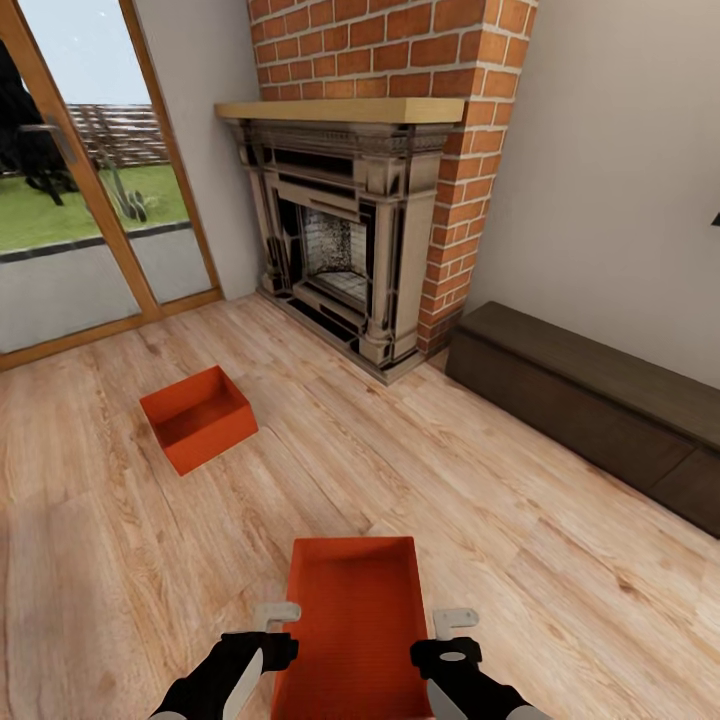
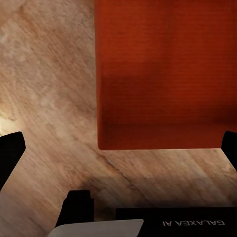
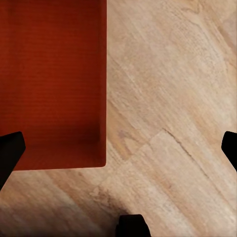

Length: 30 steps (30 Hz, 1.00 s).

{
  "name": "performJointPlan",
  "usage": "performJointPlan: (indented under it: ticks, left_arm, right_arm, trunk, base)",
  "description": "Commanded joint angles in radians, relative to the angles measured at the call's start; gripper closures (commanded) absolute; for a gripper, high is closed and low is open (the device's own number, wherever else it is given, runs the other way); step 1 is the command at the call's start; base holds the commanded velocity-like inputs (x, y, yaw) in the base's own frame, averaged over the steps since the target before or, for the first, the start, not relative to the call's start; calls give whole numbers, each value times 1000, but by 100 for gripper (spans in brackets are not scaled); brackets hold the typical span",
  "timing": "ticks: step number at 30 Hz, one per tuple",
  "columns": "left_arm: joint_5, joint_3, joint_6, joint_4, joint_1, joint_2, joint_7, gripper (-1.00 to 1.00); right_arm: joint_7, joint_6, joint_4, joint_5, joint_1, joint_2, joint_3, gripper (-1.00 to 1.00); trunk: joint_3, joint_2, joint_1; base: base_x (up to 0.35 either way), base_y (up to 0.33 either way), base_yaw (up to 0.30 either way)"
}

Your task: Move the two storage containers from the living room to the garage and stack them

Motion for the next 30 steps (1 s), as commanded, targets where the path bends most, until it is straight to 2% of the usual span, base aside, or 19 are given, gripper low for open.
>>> performJointPlan:
  ticks: [1,12,24,30]
  left_arm:
    - [1,0,5,-2,0,0,4,-100]
    - [-7,-6,-1,-17,0,0,12,-100]
    - [-6,-6,-1,-17,0,1,12,-100]
    - [-5,-7,-1,-41,0,0,8,-100]
  right_arm:
    - [-7,8,-2,-3,-1,-1,9,-100]
    - [-7,9,-2,-3,-1,0,8,-100]
    - [-8,10,-13,-2,-1,0,10,-100]
    - [-19,17,-52,22,-15,-6,10,-100]
  trunk:
    - [-1,0,0]
    - [-3,0,0]
    - [-20,0,0]
    - [-30,0,0]
  base:
    - [0,0,0]
    - [0,0,0]
    - [0,0,0]
    - [0,0,23]
